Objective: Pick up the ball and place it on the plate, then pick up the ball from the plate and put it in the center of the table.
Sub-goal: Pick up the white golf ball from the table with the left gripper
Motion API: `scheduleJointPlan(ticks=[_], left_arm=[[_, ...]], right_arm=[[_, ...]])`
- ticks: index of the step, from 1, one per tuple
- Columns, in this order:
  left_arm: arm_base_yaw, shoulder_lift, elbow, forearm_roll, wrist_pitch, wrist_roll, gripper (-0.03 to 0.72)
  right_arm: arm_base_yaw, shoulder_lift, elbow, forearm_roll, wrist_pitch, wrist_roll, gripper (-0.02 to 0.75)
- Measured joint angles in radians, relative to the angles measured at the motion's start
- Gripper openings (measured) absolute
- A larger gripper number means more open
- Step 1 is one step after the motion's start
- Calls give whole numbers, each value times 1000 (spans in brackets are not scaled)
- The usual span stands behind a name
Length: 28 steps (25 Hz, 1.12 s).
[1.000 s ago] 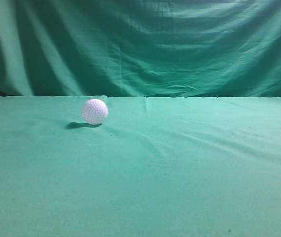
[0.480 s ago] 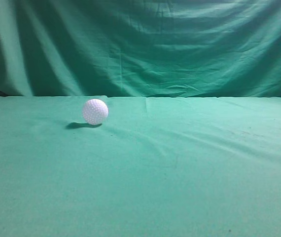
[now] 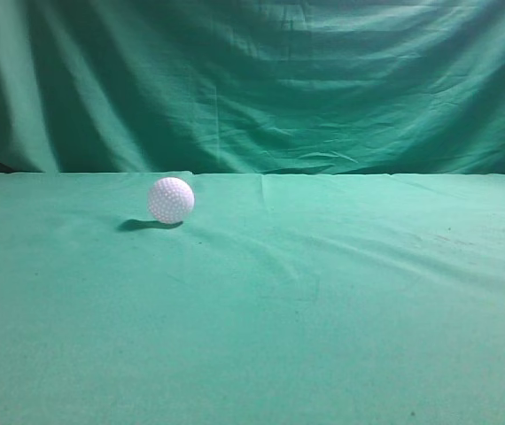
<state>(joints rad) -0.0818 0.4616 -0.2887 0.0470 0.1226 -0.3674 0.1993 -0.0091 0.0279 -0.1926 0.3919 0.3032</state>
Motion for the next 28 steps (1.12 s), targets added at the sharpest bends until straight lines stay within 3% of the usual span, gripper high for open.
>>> scheduleJointPlan(ticks=[3,6,8,12,15,16,17,21,28], left_arm=[[0,19,-54,-2,93,35,51],[0,66,-136,-31,269,164,51],[0,104,-188,-115,364,309,51],[0,192,-265,-408,501,659,51],[0,265,-301,-532,553,815,51],[0,293,-315,-544,568,846,51],[0,316,-330,-554,586,866,0],[-15,434,-402,-554,628,897,0],[-208,695,-566,-462,628,860,0]], right_arm=[[0,0,0,0,0,0,48],[0,0,0,0,0,0,48],[0,0,0,0,0,-2,48],[0,0,0,0,0,-4,48],[0,0,0,0,0,-5,48],[0,0,0,0,0,-5,48],[0,0,0,0,0,-5,48],[0,0,0,0,0,-6,48],[0,0,0,0,0,-6,48]])
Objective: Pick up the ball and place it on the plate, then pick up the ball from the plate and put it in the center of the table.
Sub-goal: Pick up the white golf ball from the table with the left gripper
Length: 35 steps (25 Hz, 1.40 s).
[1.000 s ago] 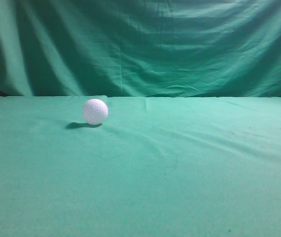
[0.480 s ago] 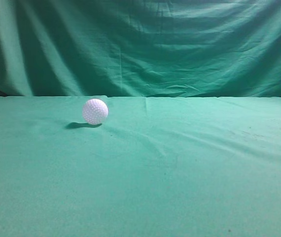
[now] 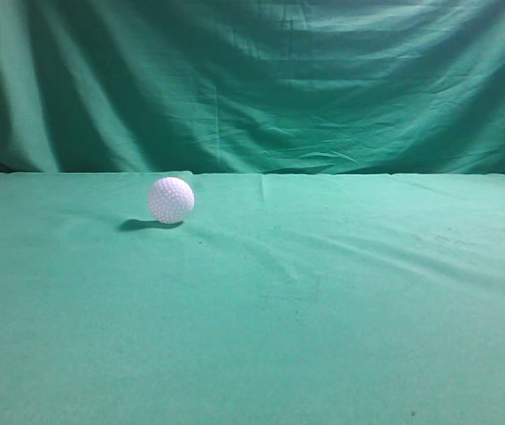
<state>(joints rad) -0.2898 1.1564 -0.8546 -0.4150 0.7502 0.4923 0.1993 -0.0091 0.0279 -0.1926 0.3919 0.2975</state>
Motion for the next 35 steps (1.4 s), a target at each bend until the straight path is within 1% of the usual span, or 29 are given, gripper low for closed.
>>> scheduleJointPlan(ticks=[3,7,11,14,17,22,23,24,29,30,31,32,35], left_arm=[[-59,133,-92,65,-2,-62,0],[-119,306,-221,88,-6,-78,0],[-126,464,-350,88,-4,-94,0],[-126,560,-423,88,2,-95,0],[-126,632,-465,88,2,-96,161],[-126,694,-489,84,-20,-96,560],[-126,704,-492,83,-28,-96,615],[-126,711,-496,82,-30,-96,643],[-126,760,-523,73,-44,-96,643],[-126,770,-528,73,-44,-96,576],[-126,774,-529,71,-46,-96,557],[-126,781,-529,70,-46,-96,571],[-126,800,-529,70,-48,-96,571]], right_arm=[[0,0,0,0,0,0,48],[0,0,0,0,0,0,48],[0,0,0,0,0,0,48],[0,0,0,0,0,0,48],[0,0,0,0,0,4,48],[0,0,0,0,0,7,48],[0,0,0,0,0,7,48],[0,0,0,0,0,7,48],[0,0,0,0,0,8,48],[0,0,0,0,0,8,48],[0,0,0,0,0,8,48],[0,0,0,0,0,8,48],[0,0,0,0,0,8,48]])
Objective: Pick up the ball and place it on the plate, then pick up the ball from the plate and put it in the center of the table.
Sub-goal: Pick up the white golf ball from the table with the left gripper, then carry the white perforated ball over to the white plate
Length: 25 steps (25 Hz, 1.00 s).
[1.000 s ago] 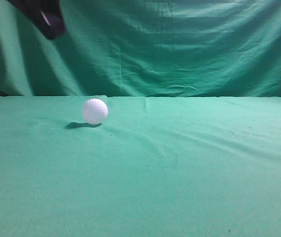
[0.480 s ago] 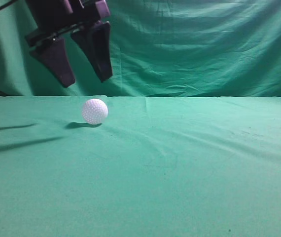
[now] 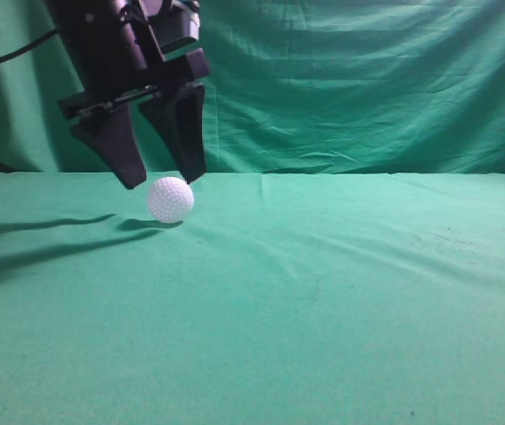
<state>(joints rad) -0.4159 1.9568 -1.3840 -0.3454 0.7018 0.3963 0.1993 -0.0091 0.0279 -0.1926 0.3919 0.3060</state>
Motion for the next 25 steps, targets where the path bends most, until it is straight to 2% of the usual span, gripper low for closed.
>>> scheduleJointPlan(ticks=[6,7,11,15,16,22,25], left_arm=[[0,39,0,0,-4,0,571],[0,44,0,0,-8,0,531],[0,46,0,-2,-20,0,545],[0,46,-5,-3,-15,0,316],[0,48,-16,-3,3,0,288],[0,47,-181,12,206,-51,295],[0,6,-271,93,297,-114,295]], right_arm=[[0,0,0,0,0,0,48],[0,0,0,0,0,0,48],[0,0,0,0,0,0,48],[0,0,0,0,0,0,48],[0,0,0,0,0,0,48],[0,0,0,0,0,0,48],[0,0,0,0,0,0,48]])
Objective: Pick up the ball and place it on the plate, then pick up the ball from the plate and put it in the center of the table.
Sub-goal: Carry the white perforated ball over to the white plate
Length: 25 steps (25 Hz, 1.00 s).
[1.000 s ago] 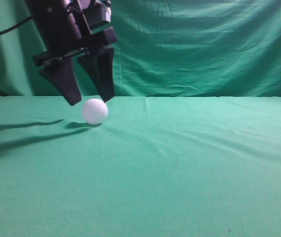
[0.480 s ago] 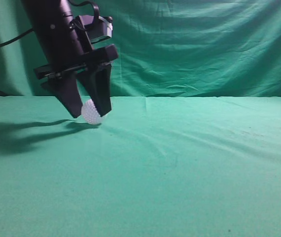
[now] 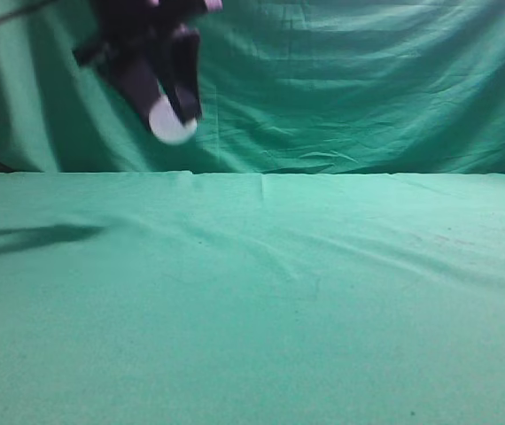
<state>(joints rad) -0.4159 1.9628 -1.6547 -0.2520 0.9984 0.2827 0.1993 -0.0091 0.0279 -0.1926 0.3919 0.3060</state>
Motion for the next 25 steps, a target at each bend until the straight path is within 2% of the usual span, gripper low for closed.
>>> scheduleJointPlan(ticks=[4,7,12,18,22,25], left_arm=[[0,-115,-20,217,81,-127,295],[26,-198,13,308,122,-211,295],[156,-328,182,322,119,-276,295],[368,-423,387,322,48,-301,295],[474,-434,465,322,-3,-306,295],[515,-427,481,343,-17,-306,295]], right_arm=[[0,0,0,0,0,0,48],[0,0,0,0,0,0,48],[0,0,0,0,0,0,48],[0,0,0,0,0,0,48],[0,0,0,0,0,0,48],[0,0,0,0,0,0,48]])
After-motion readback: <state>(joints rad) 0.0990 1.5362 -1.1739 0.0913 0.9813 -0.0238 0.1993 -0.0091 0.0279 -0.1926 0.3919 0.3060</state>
